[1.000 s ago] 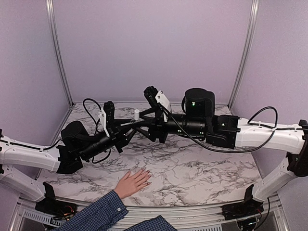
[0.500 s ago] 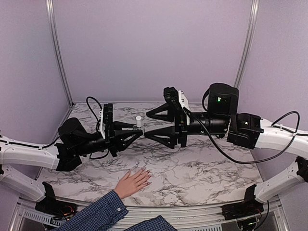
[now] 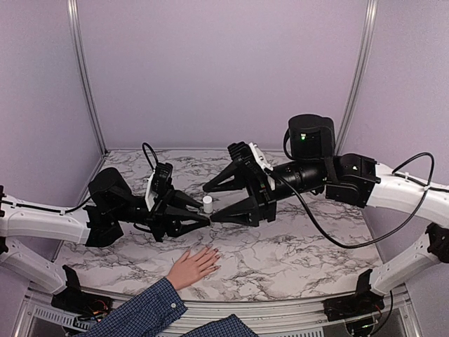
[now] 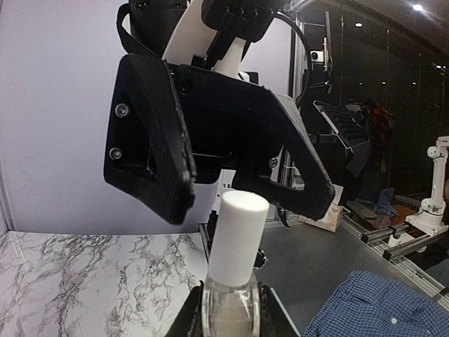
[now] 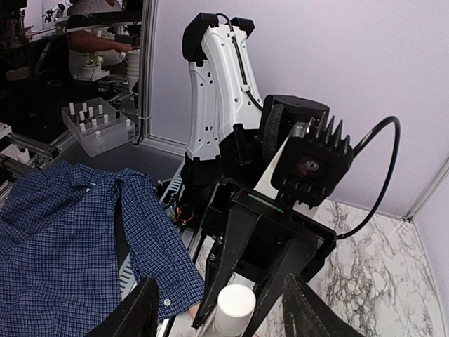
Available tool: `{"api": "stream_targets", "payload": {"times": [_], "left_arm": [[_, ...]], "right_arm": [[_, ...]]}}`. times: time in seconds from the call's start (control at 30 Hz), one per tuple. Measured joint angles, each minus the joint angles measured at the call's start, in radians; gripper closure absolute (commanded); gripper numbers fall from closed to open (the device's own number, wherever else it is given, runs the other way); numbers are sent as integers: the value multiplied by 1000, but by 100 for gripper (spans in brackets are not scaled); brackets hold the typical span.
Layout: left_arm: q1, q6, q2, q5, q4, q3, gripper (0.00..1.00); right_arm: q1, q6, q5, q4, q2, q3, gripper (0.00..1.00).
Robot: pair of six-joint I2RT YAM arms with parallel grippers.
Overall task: Paint the nails
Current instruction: Screw the nail polish bottle cap onto the nail polish bottle.
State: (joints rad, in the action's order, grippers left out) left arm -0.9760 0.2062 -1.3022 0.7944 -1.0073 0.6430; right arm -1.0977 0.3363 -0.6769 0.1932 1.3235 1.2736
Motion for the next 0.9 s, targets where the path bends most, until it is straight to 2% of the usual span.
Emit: {"api": "stream_targets", "payload": {"times": [0.1, 0.27, 0.7, 0.9], "left_arm": [[-3, 10, -10, 21, 0, 1, 100], [-4, 15, -18, 35, 0, 3, 100], [-8, 11, -19, 40, 2, 3, 100], [-9, 9, -18, 43, 2, 3, 100]], "right_arm": [[-12, 18, -2, 27, 27, 23, 47], [-32, 39, 6, 56, 40, 26, 61], [-33, 54, 31, 58, 40, 26, 87], [-33, 48, 32, 48, 40, 23, 91]]}}
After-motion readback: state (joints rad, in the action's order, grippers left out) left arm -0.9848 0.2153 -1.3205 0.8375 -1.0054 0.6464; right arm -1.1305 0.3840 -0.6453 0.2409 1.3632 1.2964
